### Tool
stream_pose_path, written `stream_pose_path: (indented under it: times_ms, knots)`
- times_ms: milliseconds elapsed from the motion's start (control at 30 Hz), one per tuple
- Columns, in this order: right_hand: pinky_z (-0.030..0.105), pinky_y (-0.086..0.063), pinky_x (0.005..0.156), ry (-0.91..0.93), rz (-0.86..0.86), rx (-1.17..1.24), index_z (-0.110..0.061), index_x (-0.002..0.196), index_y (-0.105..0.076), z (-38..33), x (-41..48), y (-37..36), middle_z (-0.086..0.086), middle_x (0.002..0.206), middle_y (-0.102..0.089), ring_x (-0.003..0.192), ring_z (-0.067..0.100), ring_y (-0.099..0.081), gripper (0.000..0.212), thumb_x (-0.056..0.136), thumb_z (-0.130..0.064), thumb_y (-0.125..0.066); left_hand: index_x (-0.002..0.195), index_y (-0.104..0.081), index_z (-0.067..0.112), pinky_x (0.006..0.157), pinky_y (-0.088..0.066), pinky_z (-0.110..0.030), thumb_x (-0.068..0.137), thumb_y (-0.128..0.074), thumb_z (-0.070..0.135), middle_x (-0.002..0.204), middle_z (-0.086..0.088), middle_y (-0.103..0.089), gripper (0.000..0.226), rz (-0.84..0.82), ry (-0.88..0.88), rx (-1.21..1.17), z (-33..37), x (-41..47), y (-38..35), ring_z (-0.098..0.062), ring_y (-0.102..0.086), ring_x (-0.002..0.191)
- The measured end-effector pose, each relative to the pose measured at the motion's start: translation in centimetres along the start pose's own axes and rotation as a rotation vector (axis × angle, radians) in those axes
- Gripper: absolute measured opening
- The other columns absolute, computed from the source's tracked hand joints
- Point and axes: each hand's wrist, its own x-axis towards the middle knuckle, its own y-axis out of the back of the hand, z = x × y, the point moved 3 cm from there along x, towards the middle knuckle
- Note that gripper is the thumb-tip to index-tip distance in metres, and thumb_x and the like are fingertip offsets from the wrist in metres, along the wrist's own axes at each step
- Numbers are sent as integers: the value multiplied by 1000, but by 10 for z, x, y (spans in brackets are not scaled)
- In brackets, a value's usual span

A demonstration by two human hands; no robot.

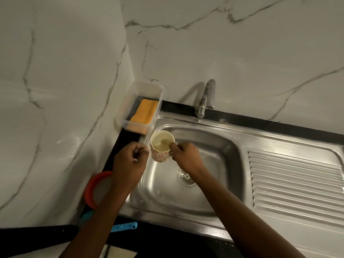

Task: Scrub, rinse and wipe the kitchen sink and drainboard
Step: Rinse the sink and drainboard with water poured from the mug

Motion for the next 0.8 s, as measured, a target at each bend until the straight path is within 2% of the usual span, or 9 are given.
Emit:
stream_pose_path:
  times_ms: [100, 200, 300, 400, 500, 633, 733, 800]
  knots:
    - [47, -59, 71, -12, 92, 1, -6, 73, -70, 25, -6, 42, 14, 72, -71, 70, 30, -69, 49, 97, -45, -54, 90, -70, 22, 68, -45, -6, 96, -72, 17, 82, 14, -70, 8, -72, -46, -37, 17, 13, -31, 4, -66, 81]
    - [45, -59, 71, -74, 164, 11, -10, 69, -70, 51, -10, 77, 11, 68, -72, 68, 27, -70, 47, 99, -43, -56, 96, -72, 21, 73, -52, -14, 97, -68, 16, 92, 12, -71, 8, -153, -181, -17, 39, 32, -70, -4, -67, 86]
    - [43, -58, 67, -128, 238, 23, -8, 67, -70, 72, -11, 102, 11, 67, -72, 66, 28, -71, 49, 99, -44, -58, 119, -71, 19, 87, -58, -32, 100, -60, 15, 117, 4, -68, 22, -264, -364, 112, 53, 61, -117, -11, -66, 101]
    - [41, -57, 62, -163, 279, 17, -7, 67, -69, 83, -10, 111, 11, 66, -71, 65, 29, -69, 51, 100, -44, -58, 146, -56, 18, 104, -52, -41, 100, -55, 9, 148, 0, -55, 47, -411, -537, 309, 62, 88, -157, -22, -54, 127]
    - [39, -54, 57, -177, 296, 14, -9, 67, -68, 90, -7, 114, 7, 63, -69, 58, 24, -65, 51, 101, -46, -57, 162, -34, 20, 101, -52, -41, 96, -54, 3, 166, 4, -34, 71, -559, -680, 582, 68, 111, -187, -26, -46, 128]
    - [23, -41, 49, -174, 275, -2, -12, 64, -66, 91, -3, 113, 4, 58, -64, 45, 5, -51, 52, 102, -46, -56, 167, -17, 23, 98, -47, -43, 92, -54, 5, 172, 7, -22, 86, -658, -775, 945, 72, 139, -208, -28, -40, 132]
    - [16, -36, 45, -167, 281, 7, -12, 60, -61, 87, 2, 113, 1, 53, -58, 41, 3, -48, 53, 102, -45, -57, 166, -16, 23, 99, -43, -45, 93, -55, 8, 170, 6, -27, 84, -652, -819, 1053, 71, 148, -211, -29, -39, 135]
    - [12, -32, 41, -162, 278, 6, -14, 58, -57, 83, 6, 114, -4, 49, -51, 38, 1, -44, 53, 102, -42, -58, 165, -20, 21, 98, -43, -45, 94, -56, 10, 167, 4, -31, 80, -601, -800, 1073, 64, 150, -210, -29, -41, 130]
